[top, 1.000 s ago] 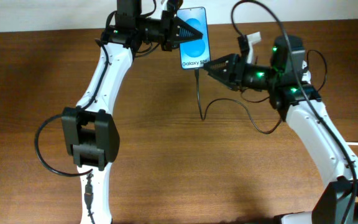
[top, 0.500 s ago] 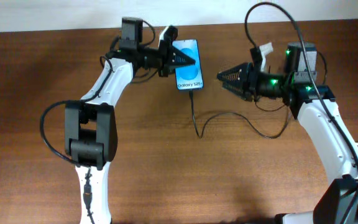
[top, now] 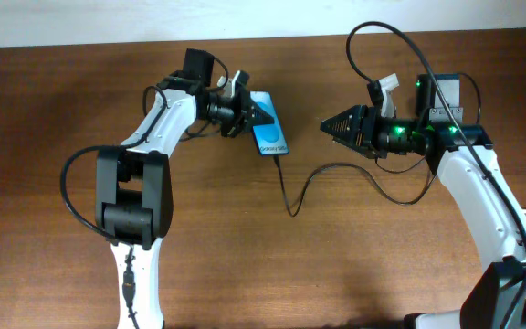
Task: Plug charger to phone and switch on socket
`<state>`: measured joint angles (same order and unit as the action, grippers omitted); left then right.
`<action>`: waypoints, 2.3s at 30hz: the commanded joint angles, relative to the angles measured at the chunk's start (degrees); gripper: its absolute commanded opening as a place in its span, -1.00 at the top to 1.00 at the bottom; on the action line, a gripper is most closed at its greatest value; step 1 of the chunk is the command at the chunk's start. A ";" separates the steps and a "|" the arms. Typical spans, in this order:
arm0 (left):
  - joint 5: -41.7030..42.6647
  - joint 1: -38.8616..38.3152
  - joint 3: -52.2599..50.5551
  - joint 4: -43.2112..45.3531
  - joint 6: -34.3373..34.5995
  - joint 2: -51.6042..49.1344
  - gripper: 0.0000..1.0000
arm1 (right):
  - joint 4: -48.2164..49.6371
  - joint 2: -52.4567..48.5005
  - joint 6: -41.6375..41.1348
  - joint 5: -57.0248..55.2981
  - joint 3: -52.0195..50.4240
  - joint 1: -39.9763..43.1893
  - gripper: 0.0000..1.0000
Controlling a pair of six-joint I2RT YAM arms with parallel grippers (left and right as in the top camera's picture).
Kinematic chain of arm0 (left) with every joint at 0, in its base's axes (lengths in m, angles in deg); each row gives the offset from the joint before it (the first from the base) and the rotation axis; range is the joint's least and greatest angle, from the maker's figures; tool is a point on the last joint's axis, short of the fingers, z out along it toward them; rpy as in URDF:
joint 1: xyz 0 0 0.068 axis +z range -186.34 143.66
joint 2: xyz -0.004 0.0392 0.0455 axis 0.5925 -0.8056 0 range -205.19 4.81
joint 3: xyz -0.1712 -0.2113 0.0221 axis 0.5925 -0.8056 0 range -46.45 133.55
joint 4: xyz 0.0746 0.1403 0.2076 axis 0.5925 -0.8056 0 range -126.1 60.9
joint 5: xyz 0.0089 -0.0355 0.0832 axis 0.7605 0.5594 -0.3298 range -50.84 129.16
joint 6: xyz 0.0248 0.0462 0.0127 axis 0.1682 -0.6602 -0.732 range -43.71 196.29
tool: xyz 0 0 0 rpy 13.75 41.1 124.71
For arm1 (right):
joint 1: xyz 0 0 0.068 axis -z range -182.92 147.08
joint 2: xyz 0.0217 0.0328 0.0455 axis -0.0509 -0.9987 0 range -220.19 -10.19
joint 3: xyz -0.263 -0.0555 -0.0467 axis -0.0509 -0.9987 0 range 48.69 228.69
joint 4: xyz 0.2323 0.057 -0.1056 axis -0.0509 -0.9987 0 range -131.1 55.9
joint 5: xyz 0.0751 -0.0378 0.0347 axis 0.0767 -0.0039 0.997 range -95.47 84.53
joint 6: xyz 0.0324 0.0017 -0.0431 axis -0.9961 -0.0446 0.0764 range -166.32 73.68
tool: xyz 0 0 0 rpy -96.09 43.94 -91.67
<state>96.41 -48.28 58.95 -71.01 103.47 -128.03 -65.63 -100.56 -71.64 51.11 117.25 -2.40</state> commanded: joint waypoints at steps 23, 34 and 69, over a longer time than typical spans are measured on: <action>-24.39 -1.81 0.26 -9.79 -14.03 1.81 1.00 | -2.82 -0.11 2.64 -3.30 0.33 0.24 -0.32; -25.88 -2.27 0.26 -10.03 -14.03 1.81 0.83 | -3.45 -0.11 2.62 -3.26 0.33 0.24 -0.32; -33.33 -2.32 0.26 -12.07 -14.01 1.81 0.21 | -4.20 -0.11 2.80 -3.26 0.33 0.24 -0.32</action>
<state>63.45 -50.38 58.95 -82.92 90.37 -128.03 -69.61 -100.56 -69.90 48.31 117.25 -2.40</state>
